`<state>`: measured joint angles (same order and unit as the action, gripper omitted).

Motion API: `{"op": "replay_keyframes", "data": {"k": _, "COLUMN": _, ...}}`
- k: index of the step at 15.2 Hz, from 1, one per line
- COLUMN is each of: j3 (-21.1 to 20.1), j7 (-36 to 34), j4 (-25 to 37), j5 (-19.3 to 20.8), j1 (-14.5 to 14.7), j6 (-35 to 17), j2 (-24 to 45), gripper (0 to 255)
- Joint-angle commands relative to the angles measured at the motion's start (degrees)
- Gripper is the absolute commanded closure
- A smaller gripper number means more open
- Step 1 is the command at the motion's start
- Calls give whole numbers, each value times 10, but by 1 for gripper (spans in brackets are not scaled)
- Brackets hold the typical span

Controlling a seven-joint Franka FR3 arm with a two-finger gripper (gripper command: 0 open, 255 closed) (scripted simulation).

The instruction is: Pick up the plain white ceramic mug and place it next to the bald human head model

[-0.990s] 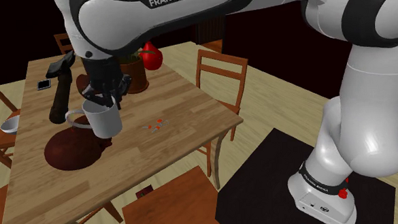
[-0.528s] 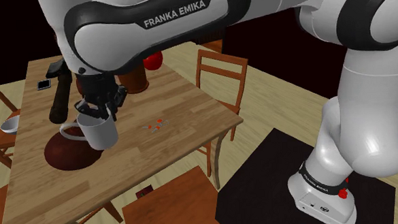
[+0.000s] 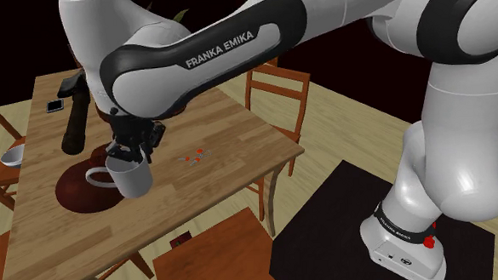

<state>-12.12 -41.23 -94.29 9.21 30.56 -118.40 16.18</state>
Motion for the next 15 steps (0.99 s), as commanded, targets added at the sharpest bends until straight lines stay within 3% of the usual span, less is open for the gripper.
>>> {"op": "replay_keyframes", "data": {"k": 1, "j3": 0, "j7": -2, "j4": -13, "j5": 2, "j1": 0, "j6": -16, "j2": 2, "gripper": 255}}
{"op": "replay_keyframes", "data": {"k": 15, "j3": 6, "j7": -19, "j4": -75, "j5": 18, "j1": 2, "j6": -110, "j2": 37, "gripper": 255}}
